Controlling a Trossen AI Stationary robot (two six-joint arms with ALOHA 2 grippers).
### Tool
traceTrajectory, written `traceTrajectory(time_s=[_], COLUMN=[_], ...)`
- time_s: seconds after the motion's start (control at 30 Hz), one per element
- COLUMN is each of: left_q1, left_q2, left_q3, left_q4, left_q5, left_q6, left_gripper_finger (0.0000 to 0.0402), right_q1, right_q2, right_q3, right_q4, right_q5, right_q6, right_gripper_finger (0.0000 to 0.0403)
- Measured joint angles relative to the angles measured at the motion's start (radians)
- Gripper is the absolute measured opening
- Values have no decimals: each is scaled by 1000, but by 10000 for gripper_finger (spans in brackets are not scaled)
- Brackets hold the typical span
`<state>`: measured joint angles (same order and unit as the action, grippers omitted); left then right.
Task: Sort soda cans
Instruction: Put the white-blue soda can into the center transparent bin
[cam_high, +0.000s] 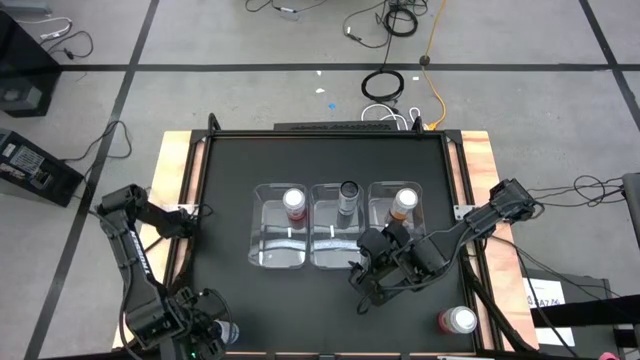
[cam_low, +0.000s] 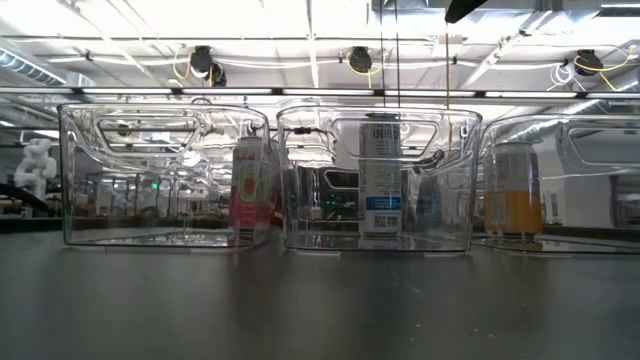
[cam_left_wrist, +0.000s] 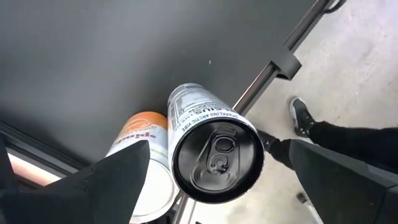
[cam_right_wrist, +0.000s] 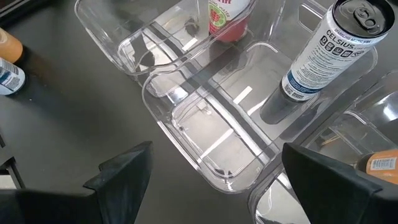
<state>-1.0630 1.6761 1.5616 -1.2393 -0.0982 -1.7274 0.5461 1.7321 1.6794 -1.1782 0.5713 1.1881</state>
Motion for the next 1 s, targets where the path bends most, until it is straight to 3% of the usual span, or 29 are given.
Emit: traceTrajectory(time_s=[0.53, 1.0], left_q1=[0, 0], left_q2=[45, 90], left_q3=[-29, -30], left_q4=[8, -11], left_q5=[-1, -2], left_q6=[111, 120], left_gripper_finger=[393, 391], right_q1=[0, 0], right_q2=[0, 0], right_q3=[0, 0], right_q4=[0, 0], right_q5=[0, 0], right_q6=[-7, -7], right_gripper_finger=[348, 348])
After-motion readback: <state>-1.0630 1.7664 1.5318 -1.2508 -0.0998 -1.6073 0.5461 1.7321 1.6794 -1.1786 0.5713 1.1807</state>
